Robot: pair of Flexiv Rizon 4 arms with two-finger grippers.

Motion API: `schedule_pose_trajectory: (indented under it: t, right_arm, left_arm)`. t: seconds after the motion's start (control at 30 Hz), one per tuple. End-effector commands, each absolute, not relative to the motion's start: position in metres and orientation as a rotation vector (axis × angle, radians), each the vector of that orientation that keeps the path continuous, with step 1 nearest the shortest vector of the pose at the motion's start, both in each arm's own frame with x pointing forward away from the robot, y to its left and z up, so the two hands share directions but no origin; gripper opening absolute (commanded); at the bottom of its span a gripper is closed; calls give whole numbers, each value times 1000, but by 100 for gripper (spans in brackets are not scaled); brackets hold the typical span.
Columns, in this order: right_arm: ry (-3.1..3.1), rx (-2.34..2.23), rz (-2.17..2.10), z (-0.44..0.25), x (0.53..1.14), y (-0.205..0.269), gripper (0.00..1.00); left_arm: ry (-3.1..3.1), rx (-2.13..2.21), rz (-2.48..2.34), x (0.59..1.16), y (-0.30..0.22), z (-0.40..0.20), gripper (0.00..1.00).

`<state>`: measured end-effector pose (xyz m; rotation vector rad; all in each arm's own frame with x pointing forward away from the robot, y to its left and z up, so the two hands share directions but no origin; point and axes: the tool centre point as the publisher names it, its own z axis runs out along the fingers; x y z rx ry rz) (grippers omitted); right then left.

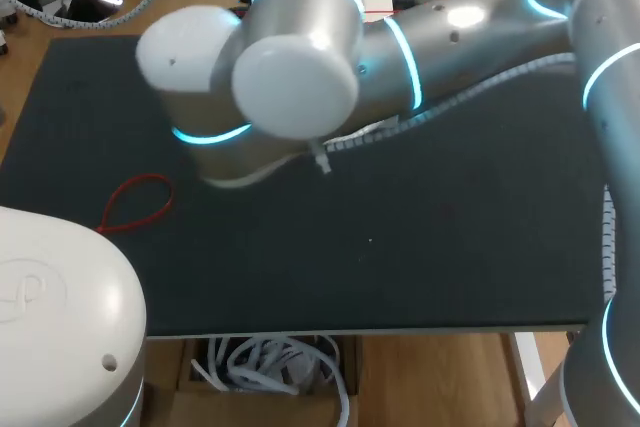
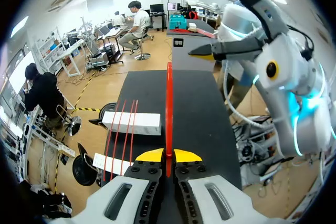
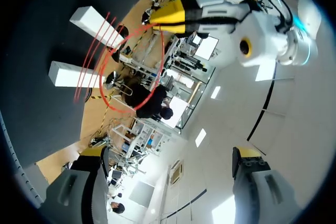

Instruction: Grab the tape and strap the tape.

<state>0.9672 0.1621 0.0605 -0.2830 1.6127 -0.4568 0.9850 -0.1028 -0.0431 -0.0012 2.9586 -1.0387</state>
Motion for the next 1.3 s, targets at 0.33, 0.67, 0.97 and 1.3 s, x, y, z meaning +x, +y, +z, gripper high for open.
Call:
schedule_pose_trajectory:
  t: [0.33,0.67,0.97,1.3]
  right_arm:
    - [1605,-282,-428,83,984,110,100]
    - [1605,-282,-428,83,984,110,100]
    - [1605,-282,-428,83,984,110,100]
    - [1605,-282,-428,83,984,110,100]
  left_arm:
    - [2962,-2,-1033,985,-102,-42,0]
    - [3042,-306,-893,971,-22,-111,0]
    - [3009,-783,-955,939,46,-201,0]
    - [3017,-1075,-826,921,118,-266,0]
